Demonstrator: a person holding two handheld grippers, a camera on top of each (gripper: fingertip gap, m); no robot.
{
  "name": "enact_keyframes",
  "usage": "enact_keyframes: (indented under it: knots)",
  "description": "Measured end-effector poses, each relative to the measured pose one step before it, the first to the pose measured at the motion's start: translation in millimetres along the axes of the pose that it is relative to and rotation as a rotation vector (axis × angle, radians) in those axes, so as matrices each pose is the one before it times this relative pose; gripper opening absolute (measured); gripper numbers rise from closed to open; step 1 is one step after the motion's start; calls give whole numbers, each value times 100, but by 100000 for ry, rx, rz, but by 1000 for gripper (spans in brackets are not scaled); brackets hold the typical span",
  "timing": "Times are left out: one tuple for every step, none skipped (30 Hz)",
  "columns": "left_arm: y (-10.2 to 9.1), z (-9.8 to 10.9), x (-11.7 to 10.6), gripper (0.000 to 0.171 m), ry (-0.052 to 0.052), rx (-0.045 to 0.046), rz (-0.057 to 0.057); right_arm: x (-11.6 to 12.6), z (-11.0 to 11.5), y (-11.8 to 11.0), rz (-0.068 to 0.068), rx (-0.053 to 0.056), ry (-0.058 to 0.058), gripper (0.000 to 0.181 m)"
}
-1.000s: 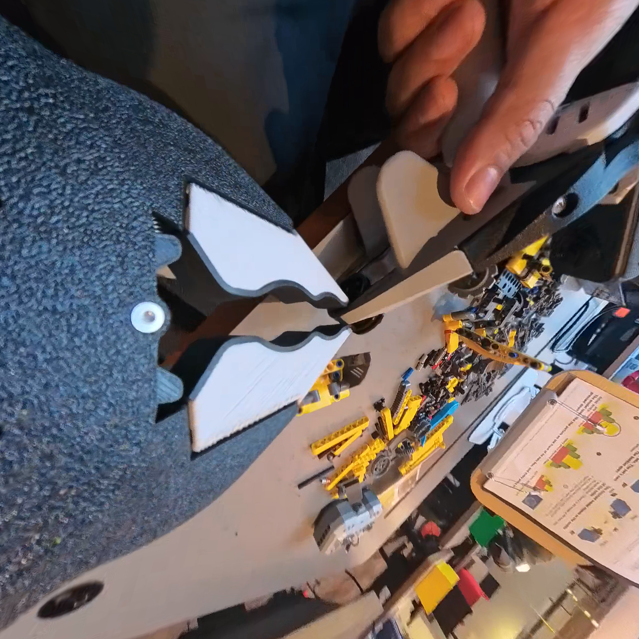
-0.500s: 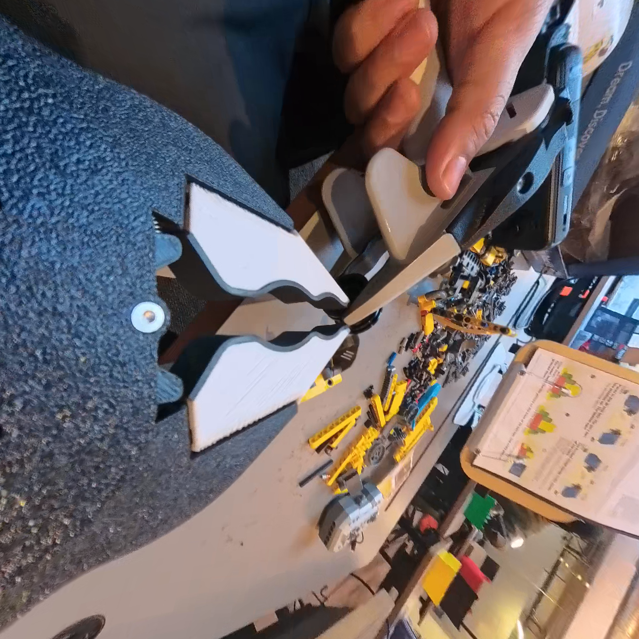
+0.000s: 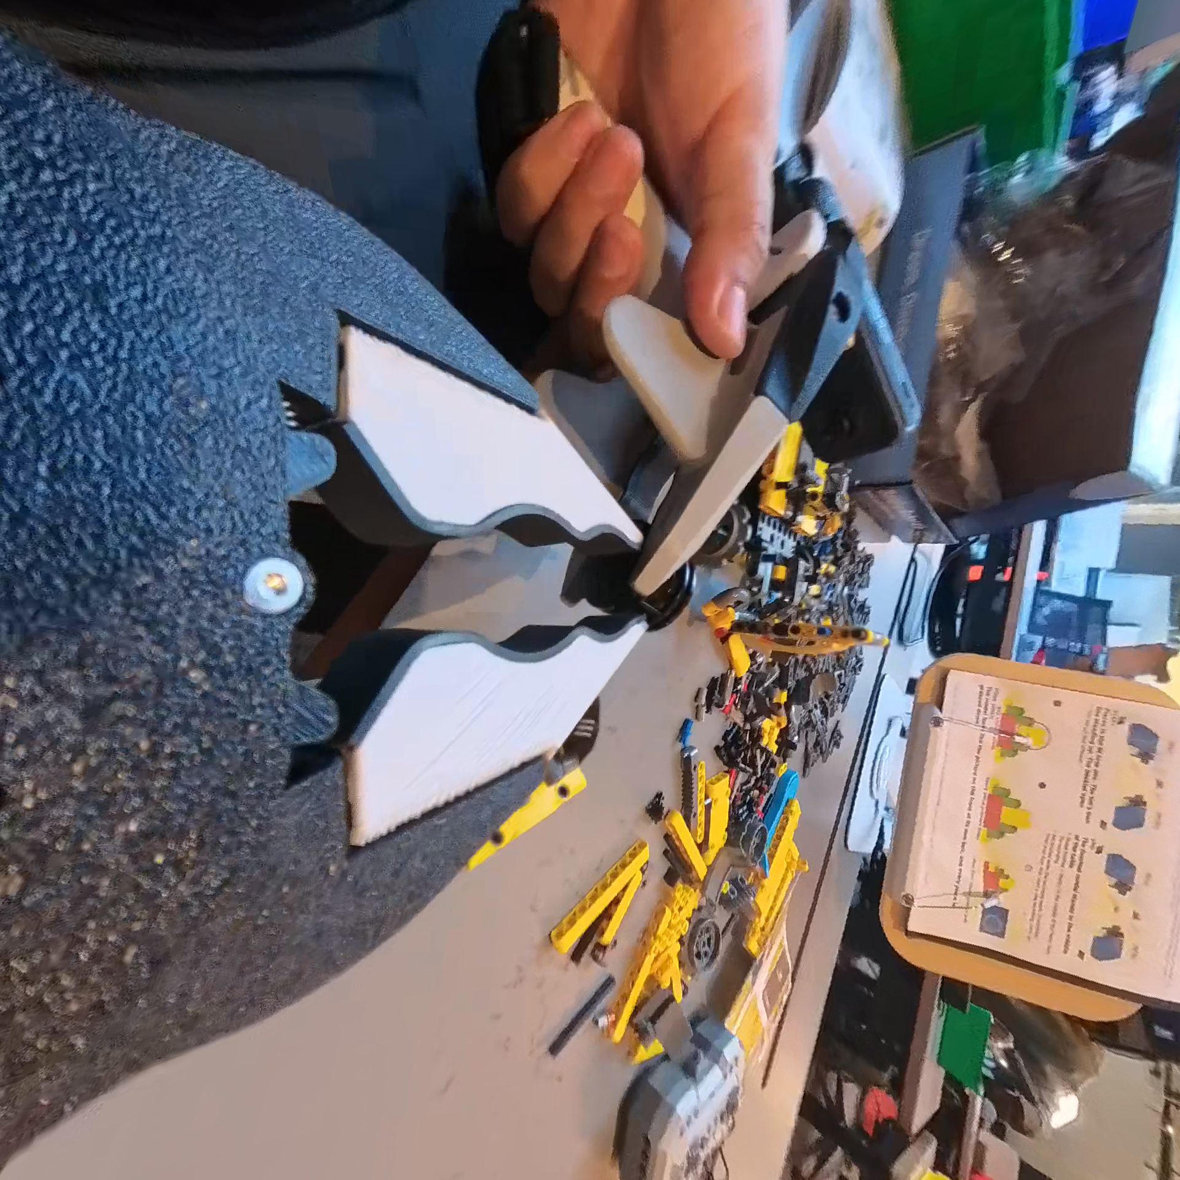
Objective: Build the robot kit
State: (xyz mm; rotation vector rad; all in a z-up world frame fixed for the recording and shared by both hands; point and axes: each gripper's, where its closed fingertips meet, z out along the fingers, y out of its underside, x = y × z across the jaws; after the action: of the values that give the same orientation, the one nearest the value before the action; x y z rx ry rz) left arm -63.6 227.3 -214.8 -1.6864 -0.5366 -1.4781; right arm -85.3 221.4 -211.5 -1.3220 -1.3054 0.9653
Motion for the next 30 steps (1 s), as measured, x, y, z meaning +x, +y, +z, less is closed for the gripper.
enact_keyframes:
  knots:
    - [-135,-129,87,31,773,190,-436,-59,141,-93,3905,1209,-1633,18]
    - [-81,-130,-39,31,-11,165,-115,-56,160,18,3746,408,-1498,19]
    - [-67,-121,-58,31,-44,235,41,-65,133,36,2673,267,-989,20]
    - [-40,-122,-14,31,244,137,-245,-88,108,-13,953,512,-340,19]
    - [-39,-125,-8,31,172,90,-200,-94,98,-18,-292,424,70,18]
    - [-21,-108,-18,31,-20,63,71,-138,75,-38,-670,374,-11,17]
    - [-31,-104,30,31,308,115,172,-134,71,-77,-296,675,-238,16]
    - [-16,-89,98,31,710,49,175,-104,25,-116,318,1175,-260,16]
    - [-4,-52,175,32,1181,-33,295,-89,-11,-168,595,1749,-268,17]
    - [24,-43,253,31,1622,-65,457,-96,-49,-234,603,2112,-417,17]
    - [6,-41,278,31,1652,40,615,-94,-49,-224,449,1857,-535,18]
    - [9,-30,210,31,1231,-50,554,-65,-39,-161,176,1283,-501,18]
    - [16,-26,137,31,913,-218,410,-50,-39,-106,60,868,-369,18]
    - [32,-13,102,31,760,-314,284,-26,-48,-87,207,725,-259,18]
    - [40,12,125,31,787,-411,386,-25,-56,-91,238,754,-245,18]
    - [31,0,91,31,430,-435,570,-1,-35,-74,152,617,-170,17]
    - [13,12,57,31,77,-420,710,0,-43,-49,176,503,-157,17]
    - [4,29,76,31,140,-445,1079,-14,-29,-89,214,567,-229,16]
    - [0,24,79,31,4,-459,1196,5,-39,-58,219,409,-231,16]
    - [11,31,2,31,-522,-546,1223,21,-63,-10,471,59,-204,16]
    - [28,59,25,31,-464,-532,1377,46,-92,-32,443,73,-36,15]
    - [4,71,90,31,5,-322,1122,60,-123,-103,-109,389,284,11]
    - [1,97,112,31,287,-178,529,60,-122,-117,-529,577,493,10]
    - [5,115,108,31,432,-134,-179,74,-88,-106,-412,485,514,10]
    - [-10,100,58,31,423,41,-636,92,-61,-57,-63,261,462,10]
    - [-30,101,-6,31,272,104,-716,109,-30,-15,235,88,382,10]
    - [-19,77,0,31,523,1,-749,99,-31,-10,592,181,121,9]
    - [-8,51,21,31,736,-31,-699,84,-33,-3,990,246,-157,9]
    - [6,58,-10,31,414,-68,-411,82,-30,19,1231,130,-331,9]
    - [20,50,-47,31,41,-87,-239,80,-20,46,1256,-12,-331,9]
